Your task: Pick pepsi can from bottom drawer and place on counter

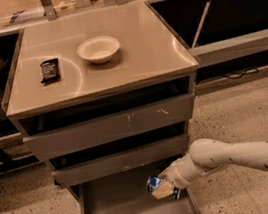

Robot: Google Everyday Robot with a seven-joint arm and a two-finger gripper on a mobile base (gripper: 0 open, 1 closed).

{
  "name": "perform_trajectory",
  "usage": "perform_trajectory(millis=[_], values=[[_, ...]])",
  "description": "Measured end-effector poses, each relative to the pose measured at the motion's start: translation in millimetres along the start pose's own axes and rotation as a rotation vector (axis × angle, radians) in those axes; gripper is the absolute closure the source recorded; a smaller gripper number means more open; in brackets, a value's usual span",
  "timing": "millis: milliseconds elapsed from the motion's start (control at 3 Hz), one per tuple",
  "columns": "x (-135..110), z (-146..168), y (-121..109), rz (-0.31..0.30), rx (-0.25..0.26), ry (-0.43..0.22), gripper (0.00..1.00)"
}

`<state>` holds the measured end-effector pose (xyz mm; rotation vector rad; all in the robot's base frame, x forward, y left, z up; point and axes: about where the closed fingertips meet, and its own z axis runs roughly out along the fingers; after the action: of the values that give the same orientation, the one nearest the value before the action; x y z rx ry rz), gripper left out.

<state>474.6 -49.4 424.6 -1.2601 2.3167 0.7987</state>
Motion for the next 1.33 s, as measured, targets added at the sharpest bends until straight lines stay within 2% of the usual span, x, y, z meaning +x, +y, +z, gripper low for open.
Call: perform_trajectory(millis=[333, 667, 1000, 1333], values=[[-33.2, -68.4, 10.4, -0.063, 0.092, -0.010, 1.00], [-33.2, -68.5, 10.4, -0.063, 0.092, -0.010, 1.00], [-52.0, -98.8, 12.3, -0.074, 0.127, -0.013, 1.00], [-79.3, -150.3, 15.3, -0.095, 0.207, 0.003, 1.00]])
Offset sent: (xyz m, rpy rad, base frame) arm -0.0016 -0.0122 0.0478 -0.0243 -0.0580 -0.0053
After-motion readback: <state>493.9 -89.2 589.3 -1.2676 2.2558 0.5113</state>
